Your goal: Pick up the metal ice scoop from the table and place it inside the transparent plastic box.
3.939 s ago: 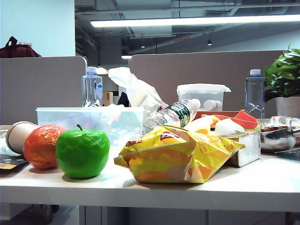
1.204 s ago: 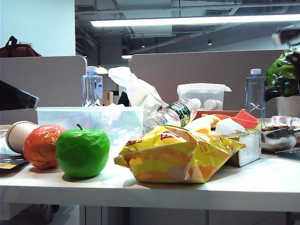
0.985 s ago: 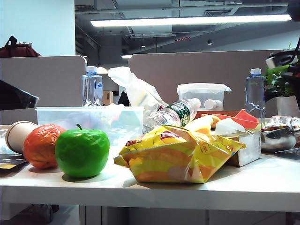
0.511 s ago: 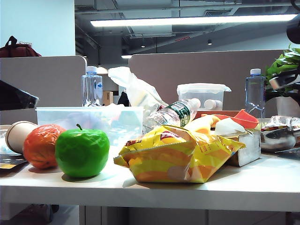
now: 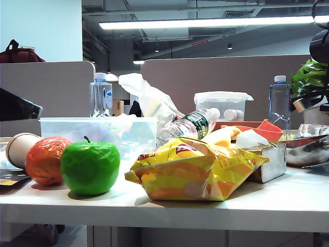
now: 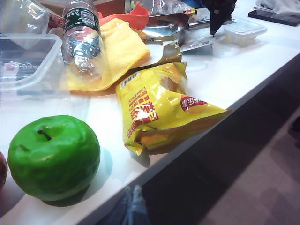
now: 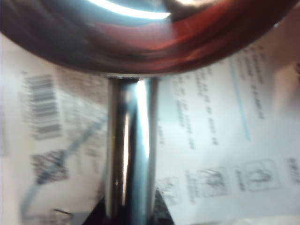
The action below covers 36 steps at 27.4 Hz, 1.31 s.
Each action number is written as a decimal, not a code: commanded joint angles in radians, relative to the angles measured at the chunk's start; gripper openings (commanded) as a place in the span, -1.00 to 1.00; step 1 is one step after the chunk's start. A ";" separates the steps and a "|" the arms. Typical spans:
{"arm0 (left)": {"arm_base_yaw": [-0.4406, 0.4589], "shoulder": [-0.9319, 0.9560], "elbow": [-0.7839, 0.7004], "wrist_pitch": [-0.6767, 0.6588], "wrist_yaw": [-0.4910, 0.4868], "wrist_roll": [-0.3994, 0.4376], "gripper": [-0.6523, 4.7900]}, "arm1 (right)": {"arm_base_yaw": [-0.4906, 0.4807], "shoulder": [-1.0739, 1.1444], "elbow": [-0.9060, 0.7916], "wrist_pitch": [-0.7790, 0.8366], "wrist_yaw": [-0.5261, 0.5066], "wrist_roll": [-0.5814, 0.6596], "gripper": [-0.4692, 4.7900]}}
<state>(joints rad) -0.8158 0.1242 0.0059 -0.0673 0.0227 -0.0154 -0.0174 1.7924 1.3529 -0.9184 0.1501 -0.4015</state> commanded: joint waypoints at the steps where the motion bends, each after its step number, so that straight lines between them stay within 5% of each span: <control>1: -0.001 0.001 0.002 0.009 0.000 0.004 -0.78 | -0.002 -0.015 0.006 0.002 0.121 0.025 -0.85; 13: -0.001 -0.003 0.002 0.009 0.000 0.004 -0.78 | 0.001 -0.299 0.006 0.056 0.078 0.101 -0.85; 17: -0.001 -0.003 0.002 0.009 0.000 0.004 -0.78 | 0.018 -0.344 0.006 0.085 -0.168 0.140 -0.85; 21: 0.000 -0.003 0.002 0.009 0.000 0.004 -0.78 | 0.122 -0.349 0.006 0.112 -0.269 0.146 -0.85; 26: -0.001 -0.003 0.002 0.009 0.000 0.004 -0.78 | 0.472 -0.286 0.014 0.372 -0.207 0.135 -0.85; 28: -0.001 -0.003 0.002 0.009 0.000 0.004 -0.78 | 0.536 -0.233 0.050 0.428 -0.177 0.134 -0.85; 36: -0.001 -0.005 0.002 0.009 0.000 0.004 -0.78 | 0.745 0.178 0.469 0.276 0.061 -0.114 -0.85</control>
<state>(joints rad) -0.8158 0.1196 0.0059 -0.0673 0.0227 -0.0154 0.7219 1.9480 1.7901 -0.6296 0.1856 -0.4725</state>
